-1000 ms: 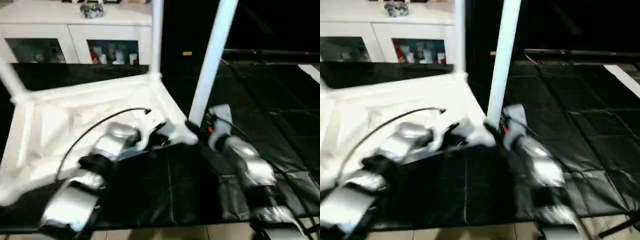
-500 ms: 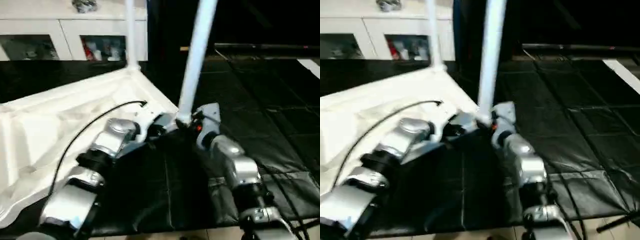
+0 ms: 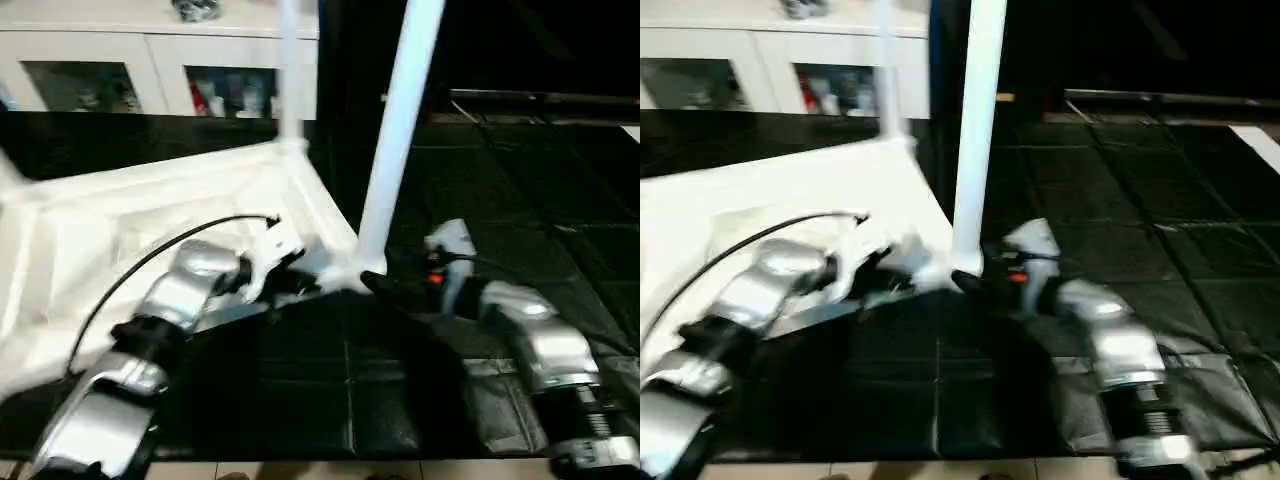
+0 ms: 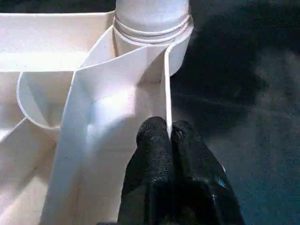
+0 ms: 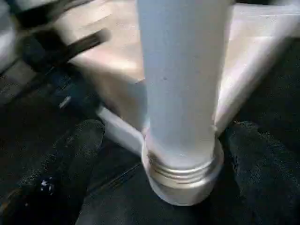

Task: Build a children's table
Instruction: Rotate leg to tighten

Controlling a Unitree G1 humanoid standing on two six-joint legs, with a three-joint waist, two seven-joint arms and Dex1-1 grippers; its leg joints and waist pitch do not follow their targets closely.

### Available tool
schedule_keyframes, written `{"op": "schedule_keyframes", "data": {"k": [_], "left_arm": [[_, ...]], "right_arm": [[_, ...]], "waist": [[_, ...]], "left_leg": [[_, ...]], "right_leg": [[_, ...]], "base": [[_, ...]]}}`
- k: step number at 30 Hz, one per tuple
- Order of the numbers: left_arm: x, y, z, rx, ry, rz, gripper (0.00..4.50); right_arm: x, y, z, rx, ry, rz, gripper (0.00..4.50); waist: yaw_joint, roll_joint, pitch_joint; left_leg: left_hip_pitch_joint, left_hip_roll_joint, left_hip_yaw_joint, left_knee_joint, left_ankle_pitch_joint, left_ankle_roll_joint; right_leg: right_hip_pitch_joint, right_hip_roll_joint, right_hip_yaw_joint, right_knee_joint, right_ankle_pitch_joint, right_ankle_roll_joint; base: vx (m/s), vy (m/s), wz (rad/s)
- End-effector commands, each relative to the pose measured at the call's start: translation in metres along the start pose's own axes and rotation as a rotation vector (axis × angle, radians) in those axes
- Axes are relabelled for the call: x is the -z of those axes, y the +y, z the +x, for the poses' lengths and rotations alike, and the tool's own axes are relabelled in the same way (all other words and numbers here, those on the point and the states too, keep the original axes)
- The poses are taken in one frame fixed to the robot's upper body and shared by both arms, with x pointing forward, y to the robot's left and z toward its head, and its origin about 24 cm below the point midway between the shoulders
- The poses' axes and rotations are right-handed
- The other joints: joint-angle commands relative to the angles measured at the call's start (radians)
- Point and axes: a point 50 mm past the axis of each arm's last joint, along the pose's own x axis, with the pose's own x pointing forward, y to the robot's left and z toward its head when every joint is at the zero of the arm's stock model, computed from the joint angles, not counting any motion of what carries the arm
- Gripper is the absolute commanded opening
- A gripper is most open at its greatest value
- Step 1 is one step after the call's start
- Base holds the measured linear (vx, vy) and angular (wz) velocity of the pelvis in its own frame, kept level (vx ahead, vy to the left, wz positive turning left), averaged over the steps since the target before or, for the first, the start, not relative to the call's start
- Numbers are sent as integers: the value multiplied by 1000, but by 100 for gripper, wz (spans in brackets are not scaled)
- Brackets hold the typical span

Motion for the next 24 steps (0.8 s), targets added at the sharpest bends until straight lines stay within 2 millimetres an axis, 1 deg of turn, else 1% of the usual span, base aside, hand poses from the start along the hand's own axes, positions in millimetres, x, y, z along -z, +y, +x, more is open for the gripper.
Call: {"op": "schedule_keyframes", "data": {"k": [1, 2, 3, 4, 5, 6, 8, 9, 10, 11, 12, 13, 15, 16, 17, 18, 19, 21, 23, 24], "left_arm": [[-16, -6, 1, 106, -34, 102, 0], [-15, -8, 0, 128, -27, 111, 0], [-12, -10, -3, 166, -8, 129, 0], [-12, -10, -3, 166, -8, 129, 0], [-11, -11, -5, 188, -2, 140, 0], [-11, -12, -6, 206, 4, 145, 0], [-11, -15, -8, 252, 13, 167, 0], [-11, -16, -9, 270, 20, 173, 0], [-11, -17, -10, 293, 27, 186, 0], [-11, -18, -10, 312, 33, 194, 0], [-11, -20, -11, 343, 41, 208, 0], [-11, -20, -11, 343, 41, 208, 0], [-12, -22, -11, 364, 49, 219, 0], [-12, -22, -10, 371, 51, 222, 0], [-13, -22, -10, 376, 52, 226, 0], [-13, -23, -10, 381, 52, 231, 0], [-13, -23, -10, 381, 52, 231, 0], [-15, -24, -8, 390, 52, 240, 0], [-15, -24, -8, 394, 51, 243, 0], [-15, -25, -8, 397, 51, 243, 0]], "right_arm": [[-6, 2, -3, -90, 14, -42, 449], [-6, 2, -5, -112, 28, -50, 449], [-6, 2, -9, -168, 47, -59, 449], [-6, 2, -9, -168, 47, -59, 449], [-7, 3, -10, -206, 60, -63, 449], [-7, 5, -11, -248, 69, -59, 449], [-8, 7, -13, -339, 87, -55, 449], [-7, 8, -13, -370, 97, -62, 449], [-7, 8, -13, -398, 109, -62, 432], [-6, 8, -12, -416, 118, -62, 432], [-6, 7, -10, -443, 125, -65, 421], [-6, 7, -10, -443, 125, -65, 421], [-6, 6, -7, -453, 128, -62, 394], [-6, 5, -6, -456, 129, -62, 394], [-6, 5, -5, -459, 130, -63, 373], [-6, 5, -3, -465, 132, -66, 373], [-6, 5, -3, -465, 132, -66, 363], [-5, 5, -1, -482, 131, -61, 348], [-5, 5, 0, -490, 127, -61, 326], [-4, 6, 1, -497, 125, -59, 326]], "waist": [[3, 2, -66], [5, -1, -66], [8, -2, -66], [9, -2, -64], [9, -6, -63], [10, -4, -65], [13, -5, -67], [14, -10, -69], [13, -9, -70], [14, -10, -70], [15, -10, -70], [16, -9, -71], [20, -9, -71], [24, -8, -73], [25, -10, -73], [26, -10, -73], [25, -9, -73], [24, -11, -72], [25, -11, -72], [24, -12, -72]], "left_leg": [[13, 7, 14, -64, -198, 63], [14, 7, 15, -64, -203, 59], [16, 7, 14, -65, -213, 53], [18, 9, 14, -65, -221, 51], [18, 9, 15, -66, -227, 51], [16, 9, 13, -66, -226, 49], [14, 9, 12, -64, -207, 52], [11, 9, 12, -63, -197, 57], [10, 10, 11, -63, -187, 57], [10, 9, 13, -62, -178, 61], [10, 10, 13, -62, -170, 62], [11, 10, 13, -61, -169, 61], [10, 10, 14, -60, -147, 62], [13, 11, 14, -59, -144, 61], [12, 10, 15, -59, -141, 63], [12, 10, 15, -58, -138, 63], [9, 10, 13, -59, -143, 62], [9, 9, 13, -59, -154, 59], [10, 9, 14, -59, -159, 57], [9, 9, 14, -59, -158, 57]], "right_leg": [[71, -42, 46, -67, -204, -225], [70, -42, 46, -68, -217, -221], [69, -43, 45, -68, -241, -216], [67, -43, 45, -70, -260, -209], [66, -44, 45, -73, -273, -206], [69, -44, 44, -70, -281, -203], [70, -44, 45, -69, -263, -203], [72, -45, 44, -64, -254, -207], [73, -46, 44, -62, -246, -209], [70, -45, 44, -62, -235, -213], [70, -45, 44, -61, -227, -217], [69, -46, 44, -59, -225, -222], [69, -45, 45, -56, -199, -231], [69, -45, 45, -54, -191, -234], [69, -44, 45, -53, -184, -235], [69, -44, 45, -51, -178, -238], [71, -44, 43, -50, -180, -238], [72, -45, 43, -53, -198, -230], [71, -46, 44, -55, -216, -223], [72, -46, 44, -55, -216, -223]], "base": [[0, 0, 0], [0, 0, 0], [0, 0, 0], [0, 0, 0], [0, 0, 0], [0, 0, 0], [0, 0, 0], [0, 0, 0], [0, 0, 0], [0, 0, 0], [0, 0, 0], [0, 0, 0], [0, 0, 0], [0, 0, 0], [0, 0, 0], [0, 0, 0], [0, 0, 0], [0, 0, 0], [0, 0, 0], [0, 0, 0]]}}
